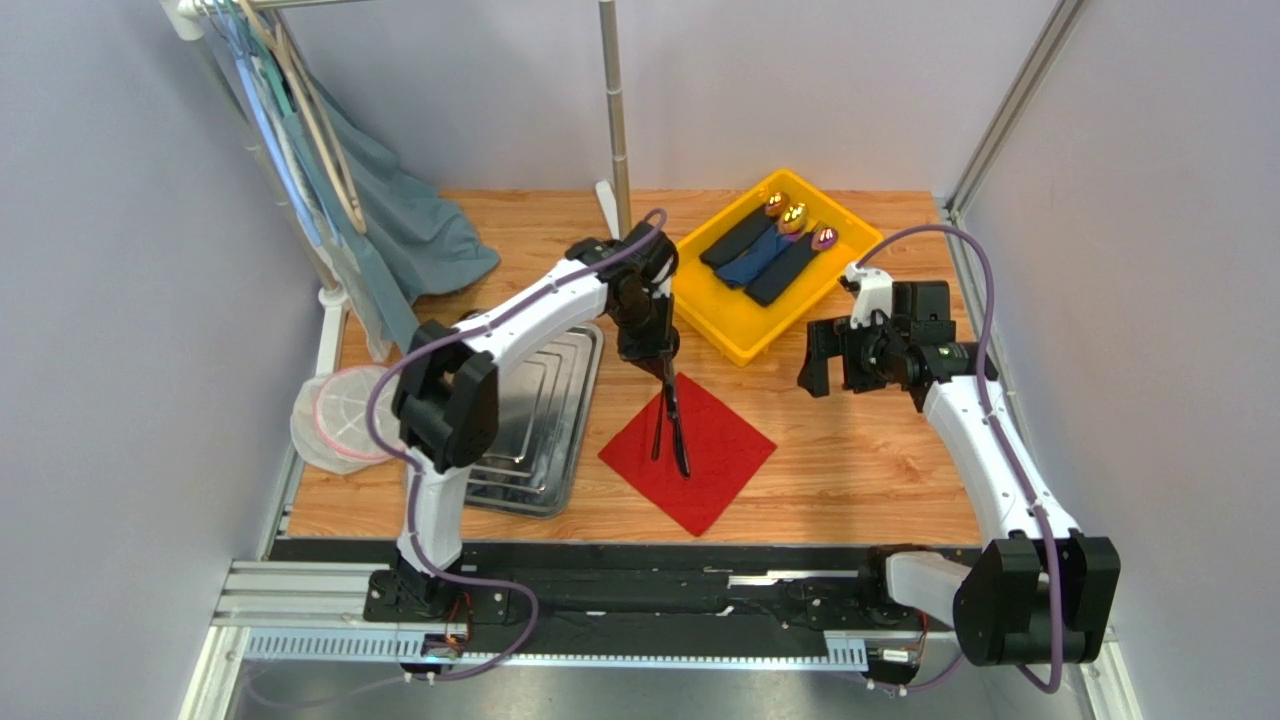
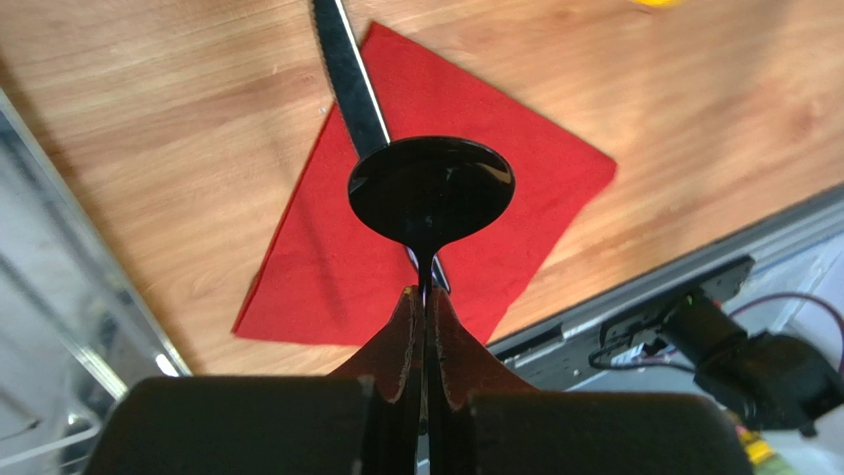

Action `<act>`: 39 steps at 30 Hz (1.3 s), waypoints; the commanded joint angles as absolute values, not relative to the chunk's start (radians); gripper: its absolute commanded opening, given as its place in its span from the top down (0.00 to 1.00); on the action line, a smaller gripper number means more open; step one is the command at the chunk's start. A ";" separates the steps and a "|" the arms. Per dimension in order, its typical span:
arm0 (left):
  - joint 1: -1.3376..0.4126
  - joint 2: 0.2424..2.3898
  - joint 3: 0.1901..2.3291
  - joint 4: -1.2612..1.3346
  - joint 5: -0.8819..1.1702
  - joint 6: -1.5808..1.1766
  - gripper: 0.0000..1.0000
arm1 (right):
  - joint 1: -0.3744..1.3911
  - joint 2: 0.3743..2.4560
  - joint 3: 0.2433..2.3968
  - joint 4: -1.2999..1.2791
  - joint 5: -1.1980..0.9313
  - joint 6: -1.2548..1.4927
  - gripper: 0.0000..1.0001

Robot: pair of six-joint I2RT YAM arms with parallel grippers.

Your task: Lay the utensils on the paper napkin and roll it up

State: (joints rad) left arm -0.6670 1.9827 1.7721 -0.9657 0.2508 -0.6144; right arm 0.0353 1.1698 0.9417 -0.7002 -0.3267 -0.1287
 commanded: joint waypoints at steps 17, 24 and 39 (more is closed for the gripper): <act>-0.716 2.143 1.733 -0.767 0.222 -1.017 1.00 | 0.035 1.177 0.976 -0.696 -0.330 -0.137 0.00; -0.715 2.167 1.752 -0.779 0.186 -0.985 1.00 | 0.035 1.178 0.977 -0.698 -0.328 -0.141 0.00; -0.716 2.217 1.761 -0.784 0.170 -0.945 0.90 | 0.037 1.193 0.988 -0.709 -0.330 -0.150 0.00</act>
